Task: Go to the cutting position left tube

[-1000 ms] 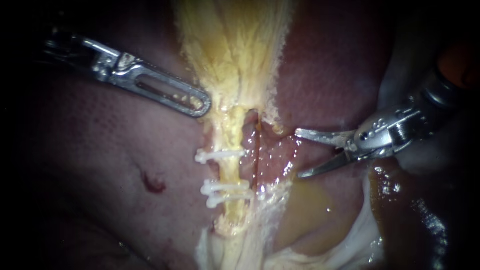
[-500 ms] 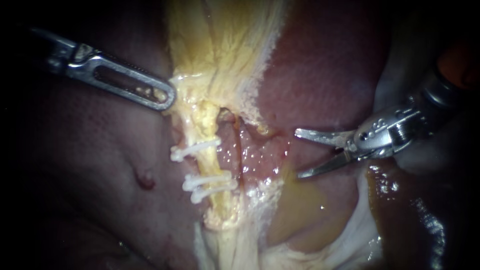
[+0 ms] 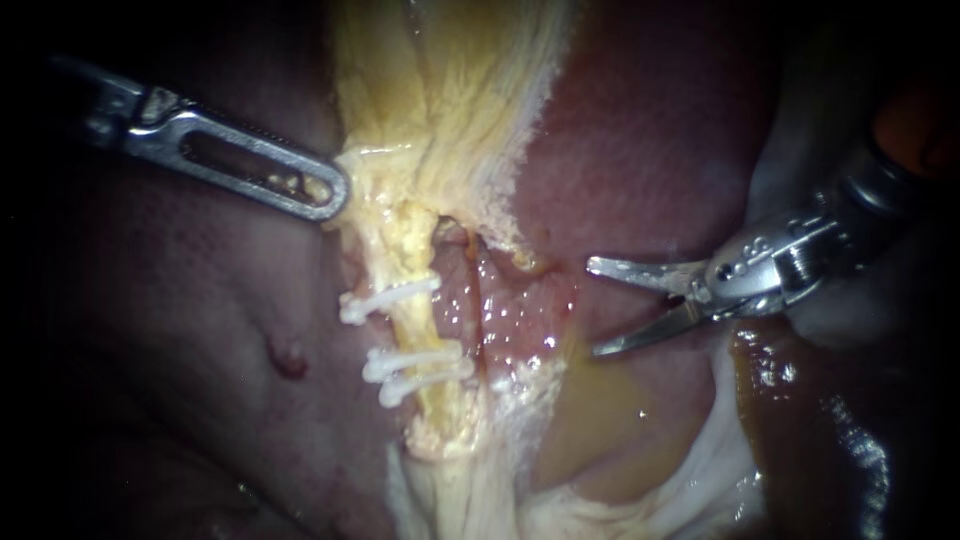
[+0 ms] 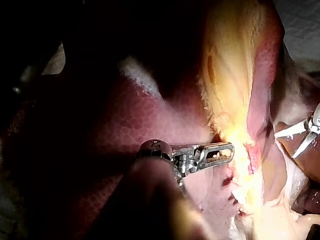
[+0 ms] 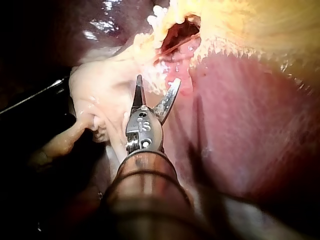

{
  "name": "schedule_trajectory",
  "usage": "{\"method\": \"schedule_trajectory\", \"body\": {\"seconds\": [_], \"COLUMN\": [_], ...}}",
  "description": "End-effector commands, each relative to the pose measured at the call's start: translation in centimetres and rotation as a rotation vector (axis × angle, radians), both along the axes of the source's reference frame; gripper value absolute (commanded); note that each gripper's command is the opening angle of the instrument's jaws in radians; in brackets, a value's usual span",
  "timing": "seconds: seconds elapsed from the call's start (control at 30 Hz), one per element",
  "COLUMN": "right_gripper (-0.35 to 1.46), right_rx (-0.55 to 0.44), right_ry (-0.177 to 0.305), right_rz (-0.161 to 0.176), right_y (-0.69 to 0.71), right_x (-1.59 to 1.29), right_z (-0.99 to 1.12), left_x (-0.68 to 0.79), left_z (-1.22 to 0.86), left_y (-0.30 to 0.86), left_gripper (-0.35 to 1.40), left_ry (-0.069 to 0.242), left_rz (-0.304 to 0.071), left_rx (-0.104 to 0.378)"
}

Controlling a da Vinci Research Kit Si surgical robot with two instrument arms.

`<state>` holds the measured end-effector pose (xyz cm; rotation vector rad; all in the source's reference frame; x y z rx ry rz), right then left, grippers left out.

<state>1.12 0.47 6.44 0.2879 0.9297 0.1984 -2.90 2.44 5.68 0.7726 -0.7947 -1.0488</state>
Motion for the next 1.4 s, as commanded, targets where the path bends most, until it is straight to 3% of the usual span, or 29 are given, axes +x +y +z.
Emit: {"method": "schedule_trajectory", "body": {"seconds": [0.03, 0.3, 0.63, 0.97, 1.4], "right_gripper": [1.44, 1.44, 1.44, 1.44, 1.44], "right_rx": [0.003, 0.010, 0.068, 0.120, 0.220], "right_ry": [0.004, 0.026, 0.059, 0.082, 0.103], "right_rz": [-0.006, -0.034, -0.032, -0.027, -0.043], "right_y": [-0.02, -0.15, -0.28, -0.32, -0.34], "right_x": [0.02, 0.30, 0.62, 0.84, 0.94], "right_z": [0.01, 0.08, 0.06, 0.13, 0.46], "left_x": [-0.01, -0.03, -0.05, -0.08, -0.10], "left_z": [0.01, 0.02, 0.03, 0.03, 0.01], "left_y": [0.00, -0.01, -0.02, -0.02, -0.04], "left_gripper": [-0.35, -0.35, -0.35, -0.35, -0.35], "left_ry": [0.002, 0.004, 0.004, 0.002, 0.002], "left_rz": [-0.001, -0.004, -0.003, -0.001, -0.001], "left_rx": [-0.001, -0.003, -0.003, 0.000, 0.001]}}
